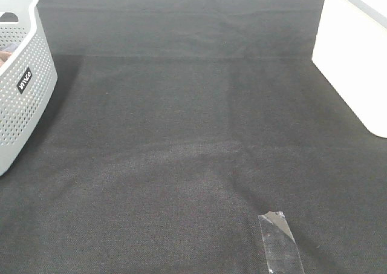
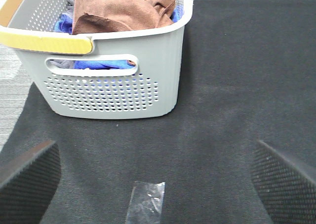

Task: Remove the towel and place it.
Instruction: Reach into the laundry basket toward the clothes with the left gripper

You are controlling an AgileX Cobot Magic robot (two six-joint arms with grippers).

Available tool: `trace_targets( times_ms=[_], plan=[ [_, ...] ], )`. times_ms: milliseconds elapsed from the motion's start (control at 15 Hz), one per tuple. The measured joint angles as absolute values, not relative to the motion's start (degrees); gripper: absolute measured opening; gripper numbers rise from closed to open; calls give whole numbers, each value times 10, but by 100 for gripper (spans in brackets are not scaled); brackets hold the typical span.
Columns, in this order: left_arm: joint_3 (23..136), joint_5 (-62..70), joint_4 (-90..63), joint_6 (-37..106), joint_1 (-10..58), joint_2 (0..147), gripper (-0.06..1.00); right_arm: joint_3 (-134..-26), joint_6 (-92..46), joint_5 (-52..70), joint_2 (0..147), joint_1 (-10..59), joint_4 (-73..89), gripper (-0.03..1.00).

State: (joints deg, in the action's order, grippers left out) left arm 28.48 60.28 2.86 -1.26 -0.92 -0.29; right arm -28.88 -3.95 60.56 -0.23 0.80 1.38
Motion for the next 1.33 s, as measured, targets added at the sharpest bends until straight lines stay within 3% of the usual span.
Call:
trace_targets(
  times_ms=[1333],
  plan=[
    [285,603,15,-10,-9,-3,99,-289,-40,606,-2,8,14,61]
  ],
)
